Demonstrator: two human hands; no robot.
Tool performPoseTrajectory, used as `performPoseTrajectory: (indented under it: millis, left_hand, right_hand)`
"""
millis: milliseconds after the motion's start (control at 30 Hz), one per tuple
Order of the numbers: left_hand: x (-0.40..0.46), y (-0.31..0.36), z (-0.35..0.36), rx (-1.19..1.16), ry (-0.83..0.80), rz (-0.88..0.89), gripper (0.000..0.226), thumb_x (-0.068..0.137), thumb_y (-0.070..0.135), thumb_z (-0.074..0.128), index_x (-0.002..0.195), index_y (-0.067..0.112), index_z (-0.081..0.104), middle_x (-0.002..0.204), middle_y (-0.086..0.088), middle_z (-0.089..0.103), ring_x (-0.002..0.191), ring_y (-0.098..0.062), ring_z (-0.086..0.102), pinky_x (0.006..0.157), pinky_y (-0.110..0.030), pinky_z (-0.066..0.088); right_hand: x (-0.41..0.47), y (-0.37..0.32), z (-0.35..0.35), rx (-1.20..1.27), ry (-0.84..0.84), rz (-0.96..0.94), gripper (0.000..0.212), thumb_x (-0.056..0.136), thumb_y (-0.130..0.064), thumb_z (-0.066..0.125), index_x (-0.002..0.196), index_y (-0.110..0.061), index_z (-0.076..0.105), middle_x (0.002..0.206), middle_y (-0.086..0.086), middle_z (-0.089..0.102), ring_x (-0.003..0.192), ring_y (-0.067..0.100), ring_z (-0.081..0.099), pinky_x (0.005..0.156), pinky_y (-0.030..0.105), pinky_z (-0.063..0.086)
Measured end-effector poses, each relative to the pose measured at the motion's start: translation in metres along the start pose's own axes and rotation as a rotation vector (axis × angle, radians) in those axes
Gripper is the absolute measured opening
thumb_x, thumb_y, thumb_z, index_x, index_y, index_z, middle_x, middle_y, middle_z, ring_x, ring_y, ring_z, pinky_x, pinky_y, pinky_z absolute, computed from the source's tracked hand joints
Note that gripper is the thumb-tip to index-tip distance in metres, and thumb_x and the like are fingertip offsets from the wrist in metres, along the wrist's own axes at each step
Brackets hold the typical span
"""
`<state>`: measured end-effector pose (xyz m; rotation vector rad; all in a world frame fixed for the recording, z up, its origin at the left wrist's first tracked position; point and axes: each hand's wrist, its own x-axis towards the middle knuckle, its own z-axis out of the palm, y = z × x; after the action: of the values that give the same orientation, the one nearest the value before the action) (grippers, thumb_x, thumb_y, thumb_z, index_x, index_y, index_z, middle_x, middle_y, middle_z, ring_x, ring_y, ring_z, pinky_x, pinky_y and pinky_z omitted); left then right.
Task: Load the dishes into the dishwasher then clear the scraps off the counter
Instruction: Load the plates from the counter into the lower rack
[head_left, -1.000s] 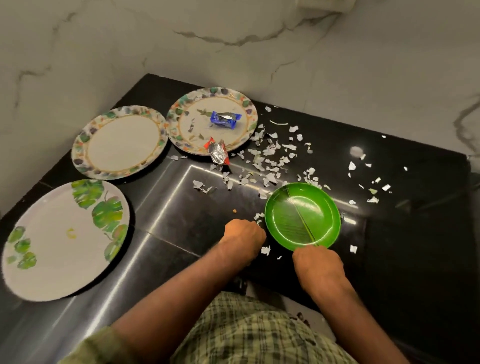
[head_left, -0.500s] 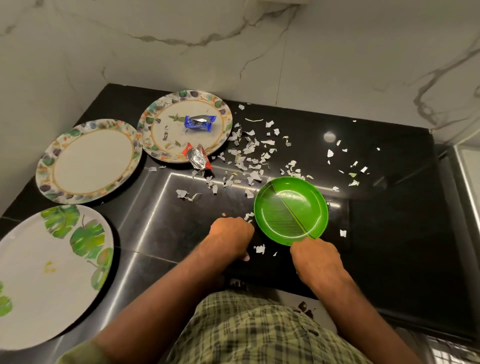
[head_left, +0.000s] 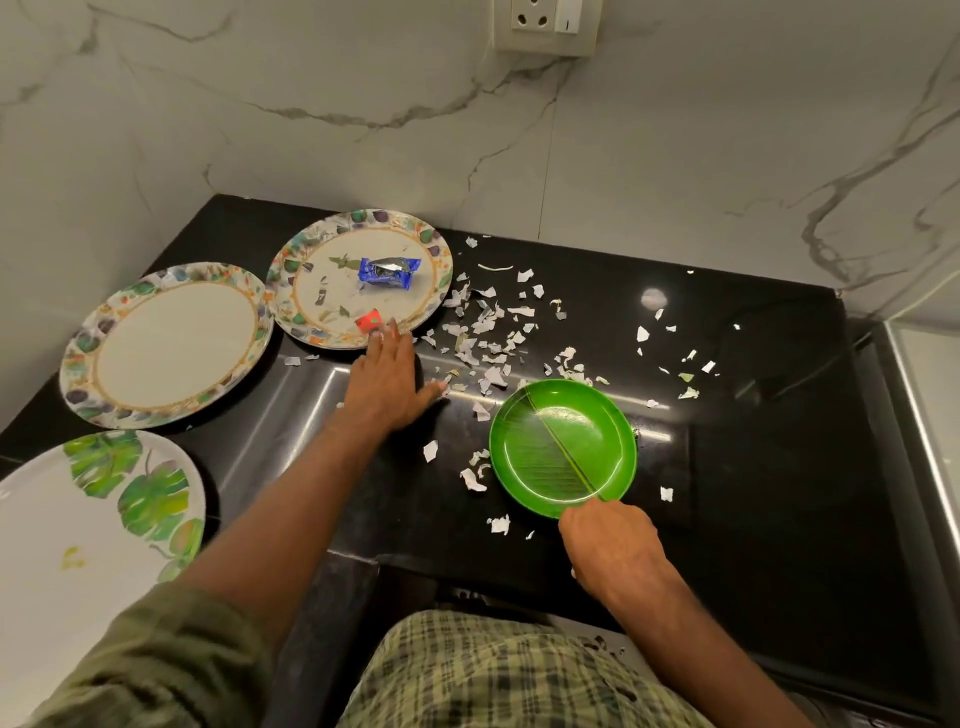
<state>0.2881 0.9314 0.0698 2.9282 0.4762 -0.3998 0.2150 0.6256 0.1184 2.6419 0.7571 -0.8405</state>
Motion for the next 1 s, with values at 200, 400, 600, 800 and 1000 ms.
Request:
performPoseTrajectory:
  millis: [200, 400, 600, 800, 1000]
  left_hand:
    - [-0.018, 0.039, 0.035, -0.038, -0.04, 0.157, 0.089, 0.101, 0.073, 0.028, 0.167, 0.018, 0.005, 0.174, -0.009, -0.005, 0.161, -0.028, -0.005, 0.127, -0.057, 0.006]
    - [-0.021, 0.05, 0.033, -0.506, 0.272, 0.257, 0.05, 0.105, 0.057, 0.041, 0.124, 0.022, 0.072, 0.158, -0.014, 0.046, 0.149, -0.027, 0.038, 0.121, -0.051, 0.032]
    - [-0.017, 0.035, 0.003, -0.855, 0.539, -0.063, 0.033, 0.105, 0.046, 0.054, 0.105, 0.017, 0.068, 0.107, -0.001, 0.066, 0.098, -0.016, 0.061, 0.087, -0.038, 0.053]
    - [0.013, -0.007, 0.018, -1.377, 0.498, -0.575, 0.03, 0.098, 0.038, 0.063, 0.118, 0.016, 0.064, 0.114, -0.009, 0.069, 0.1, -0.021, 0.067, 0.096, -0.048, 0.06]
    - [0.049, -0.032, 0.009, -2.014, 0.434, -0.796, 0.04, 0.099, 0.021, 0.069, 0.137, 0.014, 0.058, 0.122, -0.006, 0.069, 0.103, -0.018, 0.072, 0.078, -0.024, 0.059]
  right_hand:
    - [-0.002, 0.004, 0.005, 0.032, 0.018, -0.011, 0.019, 0.094, -0.006, 0.068, 0.111, -0.013, 0.07, 0.114, 0.006, 0.072, 0.109, 0.03, 0.07, 0.083, 0.041, 0.055]
    - [-0.003, 0.01, 0.008, 0.084, 0.03, -0.027, 0.014, 0.096, -0.016, 0.07, 0.11, -0.013, 0.071, 0.113, 0.007, 0.072, 0.11, 0.033, 0.069, 0.085, 0.042, 0.055]
    - [-0.01, 0.015, 0.009, 0.101, 0.019, -0.041, 0.025, 0.099, -0.029, 0.069, 0.117, -0.012, 0.069, 0.12, 0.009, 0.07, 0.115, 0.034, 0.067, 0.09, 0.044, 0.056]
    - [-0.02, 0.028, 0.007, 0.182, -0.008, -0.024, 0.037, 0.1, -0.042, 0.066, 0.123, -0.013, 0.065, 0.129, 0.011, 0.066, 0.123, 0.035, 0.062, 0.097, 0.044, 0.051]
    - [-0.023, 0.03, 0.005, 0.223, -0.038, -0.006, 0.041, 0.101, -0.043, 0.064, 0.128, -0.013, 0.063, 0.134, 0.012, 0.063, 0.127, 0.035, 0.059, 0.1, 0.043, 0.049]
